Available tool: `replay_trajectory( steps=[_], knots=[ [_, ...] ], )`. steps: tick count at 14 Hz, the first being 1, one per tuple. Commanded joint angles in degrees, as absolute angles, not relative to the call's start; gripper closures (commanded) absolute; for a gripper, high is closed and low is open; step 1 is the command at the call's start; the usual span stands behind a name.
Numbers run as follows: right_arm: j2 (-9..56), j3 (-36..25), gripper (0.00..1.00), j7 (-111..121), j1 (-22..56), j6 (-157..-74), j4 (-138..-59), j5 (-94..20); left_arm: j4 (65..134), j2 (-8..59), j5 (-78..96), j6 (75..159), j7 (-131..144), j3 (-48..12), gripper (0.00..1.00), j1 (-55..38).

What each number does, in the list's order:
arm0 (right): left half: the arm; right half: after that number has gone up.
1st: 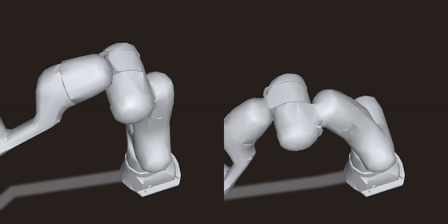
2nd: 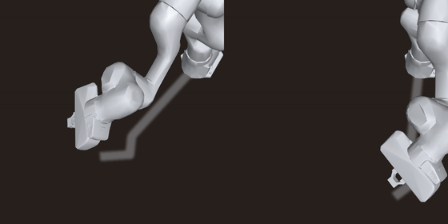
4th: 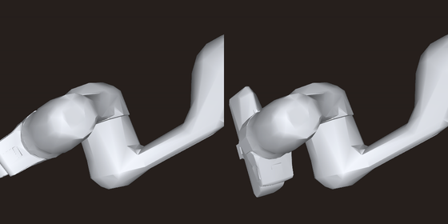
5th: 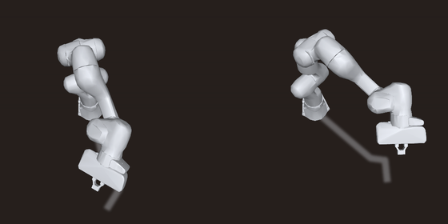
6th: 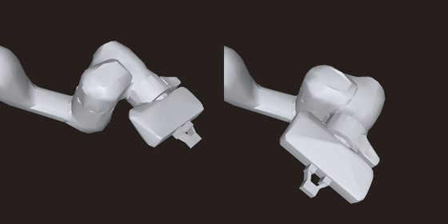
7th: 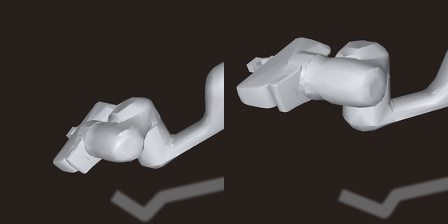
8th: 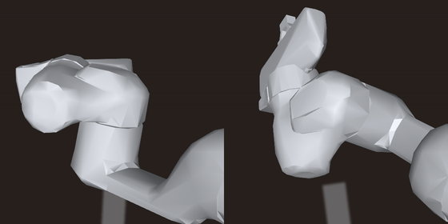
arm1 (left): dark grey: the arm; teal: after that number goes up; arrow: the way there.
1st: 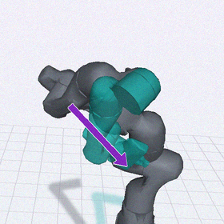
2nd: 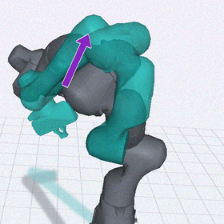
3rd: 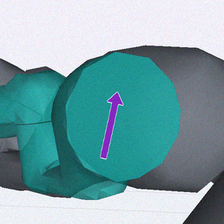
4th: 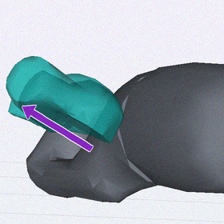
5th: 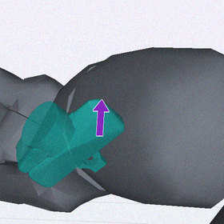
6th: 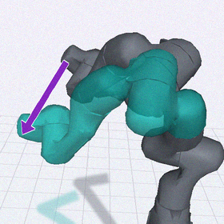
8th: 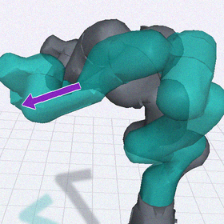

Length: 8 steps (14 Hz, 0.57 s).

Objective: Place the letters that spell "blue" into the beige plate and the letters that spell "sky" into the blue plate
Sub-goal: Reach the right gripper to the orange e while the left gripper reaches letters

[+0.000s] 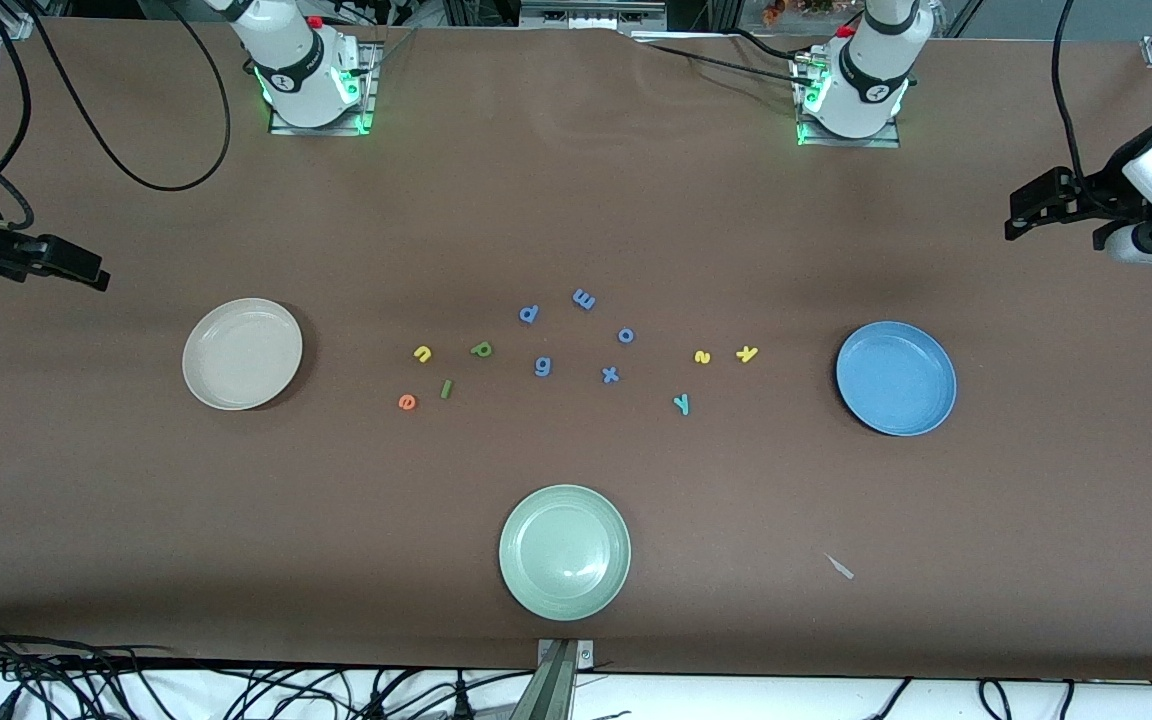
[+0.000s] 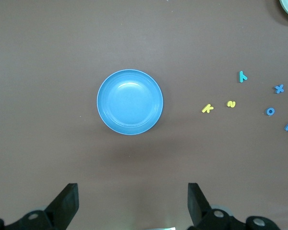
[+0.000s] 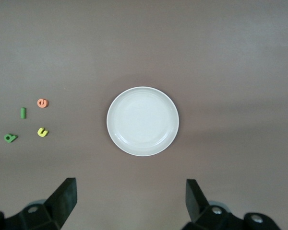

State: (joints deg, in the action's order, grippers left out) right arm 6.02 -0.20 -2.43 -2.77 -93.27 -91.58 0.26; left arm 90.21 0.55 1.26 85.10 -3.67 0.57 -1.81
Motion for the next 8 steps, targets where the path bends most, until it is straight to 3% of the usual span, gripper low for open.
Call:
replay_trajectory(
  steps=[1,8],
  knots=[
    [8.1,0.1,0.0,-1.7,-1.8,-93.7,-91.3,-0.5,88.6,1.0,3.0,83.7,-3.4,0.7,0.0,-1.8],
    [18.8,0.2,0.0,-0.3,6.8,-102.8,-91.2,-0.6,88.6,0.9,3.0,83.6,-3.3,0.6,0.0,-2.2]
  ],
)
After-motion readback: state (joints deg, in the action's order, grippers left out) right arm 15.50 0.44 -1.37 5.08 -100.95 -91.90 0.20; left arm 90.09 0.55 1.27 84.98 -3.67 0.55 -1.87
